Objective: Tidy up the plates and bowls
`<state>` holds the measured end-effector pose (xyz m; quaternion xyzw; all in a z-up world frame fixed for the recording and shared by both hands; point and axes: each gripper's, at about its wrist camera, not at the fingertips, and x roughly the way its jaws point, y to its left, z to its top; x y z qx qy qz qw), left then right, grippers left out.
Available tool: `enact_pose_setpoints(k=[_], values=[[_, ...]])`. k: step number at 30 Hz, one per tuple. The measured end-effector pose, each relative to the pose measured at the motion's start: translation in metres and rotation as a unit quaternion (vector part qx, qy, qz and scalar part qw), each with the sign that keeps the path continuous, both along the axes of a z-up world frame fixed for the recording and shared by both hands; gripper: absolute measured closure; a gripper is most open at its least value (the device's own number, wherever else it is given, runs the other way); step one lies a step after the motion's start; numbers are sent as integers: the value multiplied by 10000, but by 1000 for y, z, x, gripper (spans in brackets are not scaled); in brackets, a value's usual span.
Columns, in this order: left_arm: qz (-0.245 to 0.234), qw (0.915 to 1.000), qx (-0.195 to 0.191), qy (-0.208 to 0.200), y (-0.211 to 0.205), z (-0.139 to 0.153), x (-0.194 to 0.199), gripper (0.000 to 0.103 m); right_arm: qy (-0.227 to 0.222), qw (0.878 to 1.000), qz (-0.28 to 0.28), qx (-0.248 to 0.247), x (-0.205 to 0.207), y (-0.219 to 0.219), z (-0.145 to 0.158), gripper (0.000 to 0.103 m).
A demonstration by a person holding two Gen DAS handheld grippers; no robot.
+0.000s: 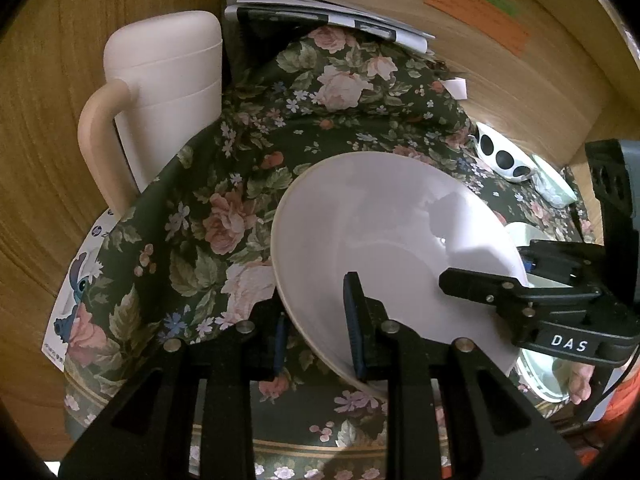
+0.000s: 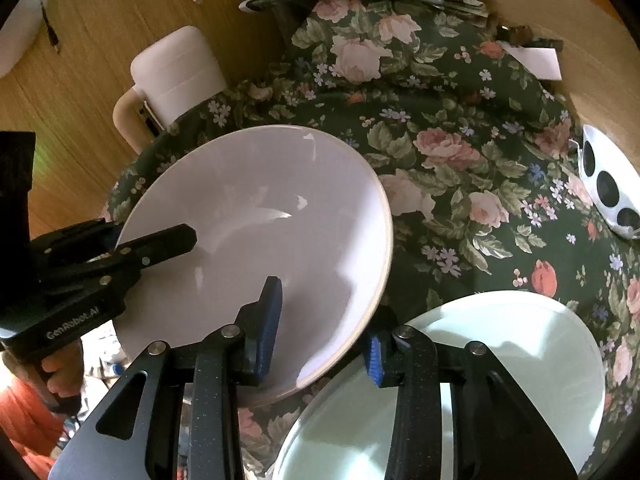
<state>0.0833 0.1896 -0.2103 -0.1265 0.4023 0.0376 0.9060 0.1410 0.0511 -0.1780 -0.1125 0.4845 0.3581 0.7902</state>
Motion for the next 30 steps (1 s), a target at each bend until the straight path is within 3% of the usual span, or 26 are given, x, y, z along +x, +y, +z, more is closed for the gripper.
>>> enact_pose_setpoints(k=[4,10,12,14,24,30], values=[[-18,9999,129,-18,-1,2,-1,76,-75,10000,-41,51,-2,-5,5,68],[79,9992,341,-167,-1,19,-8,63,-334,9986,-281,300,-3,-26,23,57],[47,9986,448,-291,-5,28,-11,52,-381,9977,-385,401,-2,-34,28,54],[22,9976,540,-423,-10,37,-12,48,-429,9965,-501,508,0,-43,34,54],[-193,9940,621,-879,-47,75,7,37,-877,9866,-1113,810,9,-104,68,54],[-422,9928,608,-937,-72,83,32,30,-1227,9781,-1501,756,16,-144,81,49]])
